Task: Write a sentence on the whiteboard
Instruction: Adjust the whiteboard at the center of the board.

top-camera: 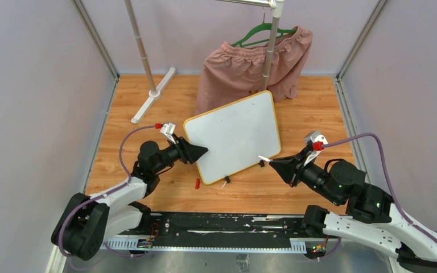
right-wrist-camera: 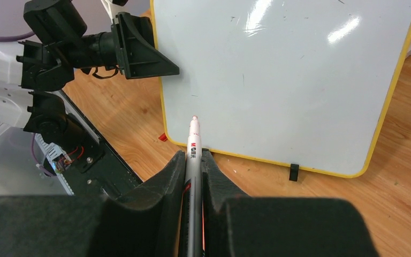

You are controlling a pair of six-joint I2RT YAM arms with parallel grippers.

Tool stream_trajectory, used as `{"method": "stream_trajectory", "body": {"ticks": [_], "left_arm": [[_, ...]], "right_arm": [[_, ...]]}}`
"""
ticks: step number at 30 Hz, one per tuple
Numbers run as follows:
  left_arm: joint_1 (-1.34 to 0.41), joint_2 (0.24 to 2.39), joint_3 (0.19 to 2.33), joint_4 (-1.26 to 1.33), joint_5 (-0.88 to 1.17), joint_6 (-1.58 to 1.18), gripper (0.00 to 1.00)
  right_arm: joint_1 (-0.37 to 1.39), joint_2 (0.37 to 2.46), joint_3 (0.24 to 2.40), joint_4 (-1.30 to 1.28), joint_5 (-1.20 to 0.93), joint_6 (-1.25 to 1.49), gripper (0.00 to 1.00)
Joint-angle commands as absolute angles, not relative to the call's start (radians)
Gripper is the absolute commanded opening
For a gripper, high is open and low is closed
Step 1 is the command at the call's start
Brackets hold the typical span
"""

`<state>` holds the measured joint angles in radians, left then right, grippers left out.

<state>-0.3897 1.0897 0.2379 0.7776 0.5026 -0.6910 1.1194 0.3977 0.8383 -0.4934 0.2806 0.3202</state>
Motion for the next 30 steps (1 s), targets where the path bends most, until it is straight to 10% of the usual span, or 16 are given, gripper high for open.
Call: {"method": "stream_trajectory", "body": {"ticks": [1,8,17,22,30], "left_arm": [[-0.396,1.023,0.203,0.785,0.449,-0.698,0.58],[-0.396,0.980,0.172,0.783,0.409,-0.706,0.23],[-0.394,0.795,0.156,0.584,0.287,-0.658,0.06],[-0.394,0.731,0.158,0.485,0.265,-0.628,0.14],[-0.394,0.737,0.158,0.483,0.272,-0.656,0.56]], "right_arm": [[1.126,0.403,0.821,-0.469,0.295,0.310,0.00],[1.126,0.420,0.819,-0.449,0.283,0.315,0.00],[1.126,0.420,0.798,-0.433,0.282,0.323,0.00],[1.126,0.425,0.786,-0.420,0.279,0.324,0.00],[1.127,0.431,0.778,-0.408,0.274,0.325,0.00]]}}
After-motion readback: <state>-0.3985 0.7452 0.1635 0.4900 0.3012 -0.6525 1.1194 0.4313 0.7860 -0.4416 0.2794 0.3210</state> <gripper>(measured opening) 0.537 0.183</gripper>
